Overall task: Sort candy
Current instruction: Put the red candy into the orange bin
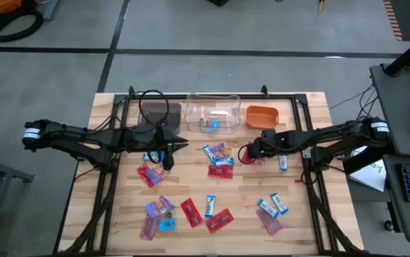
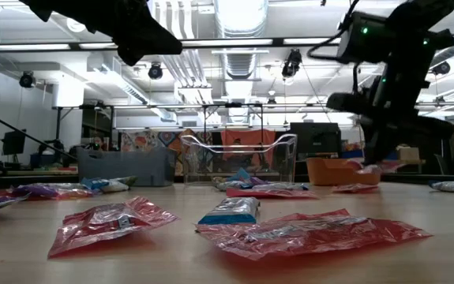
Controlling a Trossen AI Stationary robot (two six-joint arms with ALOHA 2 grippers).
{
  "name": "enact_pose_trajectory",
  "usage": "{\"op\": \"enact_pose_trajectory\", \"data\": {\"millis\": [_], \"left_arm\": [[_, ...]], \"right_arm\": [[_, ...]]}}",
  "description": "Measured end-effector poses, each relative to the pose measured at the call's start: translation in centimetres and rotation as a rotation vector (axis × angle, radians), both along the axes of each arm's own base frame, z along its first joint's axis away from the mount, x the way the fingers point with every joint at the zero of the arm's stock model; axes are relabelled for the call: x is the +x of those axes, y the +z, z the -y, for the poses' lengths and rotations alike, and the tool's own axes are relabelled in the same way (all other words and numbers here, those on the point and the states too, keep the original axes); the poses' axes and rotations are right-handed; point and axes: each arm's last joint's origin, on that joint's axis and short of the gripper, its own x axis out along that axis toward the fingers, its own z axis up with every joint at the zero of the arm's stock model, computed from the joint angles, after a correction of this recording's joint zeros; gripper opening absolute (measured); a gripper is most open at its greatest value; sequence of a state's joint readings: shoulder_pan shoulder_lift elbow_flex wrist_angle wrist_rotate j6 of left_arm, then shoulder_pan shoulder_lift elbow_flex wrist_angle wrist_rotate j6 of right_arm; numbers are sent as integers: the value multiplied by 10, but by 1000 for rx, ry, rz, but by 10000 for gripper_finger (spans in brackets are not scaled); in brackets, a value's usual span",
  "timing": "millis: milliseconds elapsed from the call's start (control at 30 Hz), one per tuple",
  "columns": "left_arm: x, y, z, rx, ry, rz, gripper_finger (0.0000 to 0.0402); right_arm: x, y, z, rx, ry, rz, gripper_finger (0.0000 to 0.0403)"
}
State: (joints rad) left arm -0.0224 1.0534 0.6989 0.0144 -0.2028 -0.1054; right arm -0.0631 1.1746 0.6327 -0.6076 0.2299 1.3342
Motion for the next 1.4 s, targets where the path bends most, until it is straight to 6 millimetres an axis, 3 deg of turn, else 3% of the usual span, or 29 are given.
{"op": "enact_pose_trajectory", "data": {"millis": [200, 433, 533, 733, 967, 1200, 1400], "left_arm": [[0, 0, 0, -15, 5, 3, 45], [0, 0, 0, -32, 11, 6, 45], [0, 0, 0, -33, 11, 10, 45], [0, 1, 0, -56, 17, 21, 45], [0, 1, 0, -75, 23, 25, 45], [0, 1, 0, -83, 26, 26, 45], [0, 1, 0, -83, 26, 26, 45]], "right_arm": [[-4, 19, 0, -82, 66, 110, 8], [12, 49, 4, -285, 172, 397, 8], [14, 58, 11, -401, 155, 420, 8], [8, 60, 35, -545, 29, 210, 8], [-3, 38, 71, -551, -94, -77, 8], [-3, 21, 93, -539, -75, -233, 9], [-1, 15, 97, -595, -15, -345, 18]]}}
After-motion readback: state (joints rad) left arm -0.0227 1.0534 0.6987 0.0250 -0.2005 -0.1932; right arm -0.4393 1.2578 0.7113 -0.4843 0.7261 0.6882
